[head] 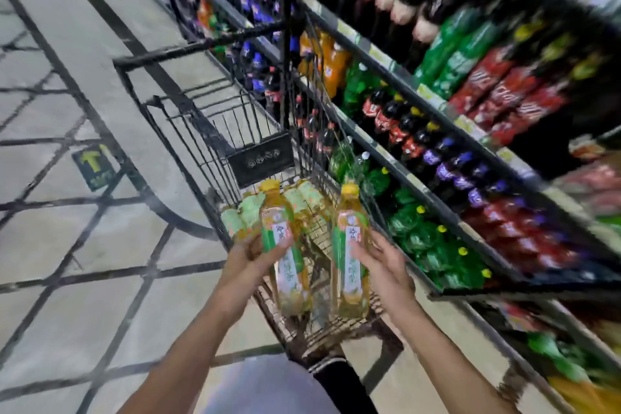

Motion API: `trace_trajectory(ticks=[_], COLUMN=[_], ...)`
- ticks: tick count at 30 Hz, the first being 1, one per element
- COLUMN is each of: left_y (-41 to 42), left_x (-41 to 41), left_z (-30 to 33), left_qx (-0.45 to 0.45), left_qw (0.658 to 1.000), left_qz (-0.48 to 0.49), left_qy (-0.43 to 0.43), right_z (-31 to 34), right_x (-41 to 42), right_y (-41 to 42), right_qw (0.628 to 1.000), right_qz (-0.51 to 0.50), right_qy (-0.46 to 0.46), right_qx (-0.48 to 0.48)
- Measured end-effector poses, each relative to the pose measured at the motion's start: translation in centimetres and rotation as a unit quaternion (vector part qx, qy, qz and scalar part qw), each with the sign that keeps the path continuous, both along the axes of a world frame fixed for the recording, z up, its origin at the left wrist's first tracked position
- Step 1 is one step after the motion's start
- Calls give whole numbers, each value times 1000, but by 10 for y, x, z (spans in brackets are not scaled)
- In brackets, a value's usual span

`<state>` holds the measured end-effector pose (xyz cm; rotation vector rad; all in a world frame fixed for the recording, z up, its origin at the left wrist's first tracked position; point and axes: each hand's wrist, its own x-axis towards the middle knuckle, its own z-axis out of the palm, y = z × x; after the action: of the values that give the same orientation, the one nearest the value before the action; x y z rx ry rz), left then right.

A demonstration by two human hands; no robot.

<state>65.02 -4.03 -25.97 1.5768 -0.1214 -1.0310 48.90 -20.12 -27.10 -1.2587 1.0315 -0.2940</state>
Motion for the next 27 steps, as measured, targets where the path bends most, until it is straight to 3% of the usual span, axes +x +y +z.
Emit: trace_trajectory(ticks=[6, 13, 22, 27], left_y=[28, 1, -46, -41], left_x=[-45, -141, -386, -546], left_z=[49, 99, 167, 204], left_qx=[-44, -78, -167, -225], left_qw=[996, 976, 887, 838], left_qz=[-72, -196, -420, -486], left_qy=[-31, -47, -95, -100], right_z=[63, 119, 182, 213], right_x=[-81, -212, -452, -602], right_y=[64, 98, 147, 184], right_qw=[994, 966, 884, 846], right_qz=[-100, -243, -426, -476], right_qy=[-39, -69, -87, -84], right_qx=[-16, -47, -169, -224])
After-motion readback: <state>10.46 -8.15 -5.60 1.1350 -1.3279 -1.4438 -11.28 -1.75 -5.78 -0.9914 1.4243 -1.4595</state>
